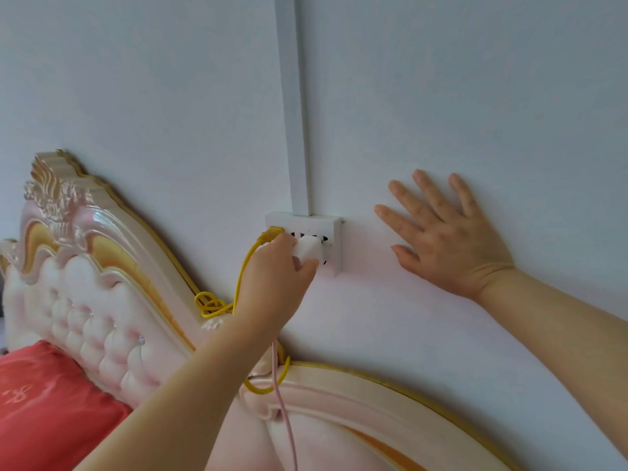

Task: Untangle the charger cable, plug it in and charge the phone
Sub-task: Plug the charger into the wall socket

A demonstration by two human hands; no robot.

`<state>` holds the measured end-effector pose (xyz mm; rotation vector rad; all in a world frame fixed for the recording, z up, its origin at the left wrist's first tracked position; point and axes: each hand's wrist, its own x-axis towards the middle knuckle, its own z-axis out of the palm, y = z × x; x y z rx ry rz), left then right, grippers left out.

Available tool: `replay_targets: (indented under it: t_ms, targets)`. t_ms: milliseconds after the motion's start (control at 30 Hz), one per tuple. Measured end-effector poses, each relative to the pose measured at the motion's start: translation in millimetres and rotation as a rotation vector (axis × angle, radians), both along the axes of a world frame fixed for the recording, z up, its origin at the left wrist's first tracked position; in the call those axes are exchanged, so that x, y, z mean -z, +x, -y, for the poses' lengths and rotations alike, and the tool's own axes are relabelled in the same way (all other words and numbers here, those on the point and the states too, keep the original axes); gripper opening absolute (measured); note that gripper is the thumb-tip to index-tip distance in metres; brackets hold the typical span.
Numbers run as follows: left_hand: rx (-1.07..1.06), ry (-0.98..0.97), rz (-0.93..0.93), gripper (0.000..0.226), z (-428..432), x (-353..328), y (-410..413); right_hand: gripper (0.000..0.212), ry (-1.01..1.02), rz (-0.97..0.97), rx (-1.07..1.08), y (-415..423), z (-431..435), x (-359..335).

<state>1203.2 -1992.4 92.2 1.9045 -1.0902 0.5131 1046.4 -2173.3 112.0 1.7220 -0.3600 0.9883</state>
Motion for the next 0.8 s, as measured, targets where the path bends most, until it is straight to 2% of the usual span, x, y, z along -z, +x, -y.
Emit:
replay_targets:
  t_ms: [233, 633, 800]
  targets:
    - [-0.035, 0.010, -0.032, 0.027, 2, -4, 0, 0.051, 0.004, 0.004, -0.009, 0, 1, 0]
    - [-0.034, 0.044, -0.033, 0.022, 11, -17, -2, 0.052, -0.020, 0.008, 0.002, 0, 2, 2]
    - [-0.065, 0.121, -0.013, 0.021, 21, -22, 6, 0.051, -0.028, 0.004, -0.012, 0, 3, 1]
